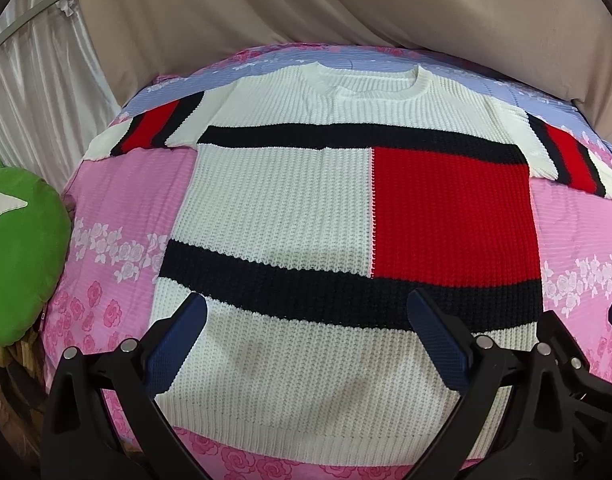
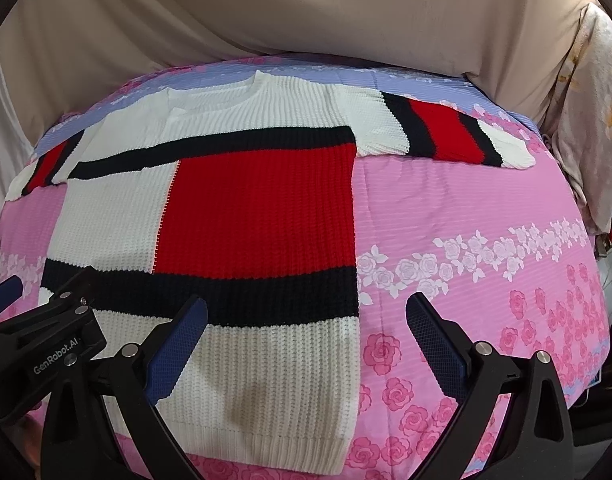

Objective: Fold small clothes

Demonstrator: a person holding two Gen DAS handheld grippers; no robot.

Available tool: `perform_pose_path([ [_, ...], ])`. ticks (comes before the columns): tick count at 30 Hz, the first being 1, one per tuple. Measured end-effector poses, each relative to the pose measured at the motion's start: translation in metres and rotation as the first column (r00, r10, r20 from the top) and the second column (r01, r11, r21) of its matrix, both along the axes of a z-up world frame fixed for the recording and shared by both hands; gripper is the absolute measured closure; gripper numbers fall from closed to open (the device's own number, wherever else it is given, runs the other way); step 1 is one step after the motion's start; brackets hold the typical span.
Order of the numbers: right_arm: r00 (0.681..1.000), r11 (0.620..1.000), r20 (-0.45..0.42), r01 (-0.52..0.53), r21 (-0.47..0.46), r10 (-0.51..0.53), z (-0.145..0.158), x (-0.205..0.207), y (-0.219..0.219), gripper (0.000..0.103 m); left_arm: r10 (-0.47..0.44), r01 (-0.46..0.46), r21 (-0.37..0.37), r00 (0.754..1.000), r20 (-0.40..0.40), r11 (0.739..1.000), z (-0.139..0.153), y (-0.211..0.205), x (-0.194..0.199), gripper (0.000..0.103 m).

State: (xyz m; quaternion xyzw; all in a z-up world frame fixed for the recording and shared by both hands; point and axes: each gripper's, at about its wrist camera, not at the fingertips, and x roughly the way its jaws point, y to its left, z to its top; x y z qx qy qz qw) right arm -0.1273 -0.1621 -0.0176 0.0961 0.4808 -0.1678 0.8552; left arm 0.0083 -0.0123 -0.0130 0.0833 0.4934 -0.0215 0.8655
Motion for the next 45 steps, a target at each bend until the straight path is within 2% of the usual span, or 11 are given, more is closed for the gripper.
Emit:
perform_pose_path([
  [45, 1.0, 1.0, -0.018, 0.002, 0.003, -0.002, -0.003, 0.013, -0.004, 0.005, 0.004, -0.004, 0.018, 1.0, 0.0, 1.0, -0.001, -0.005, 0.013, 0.005],
])
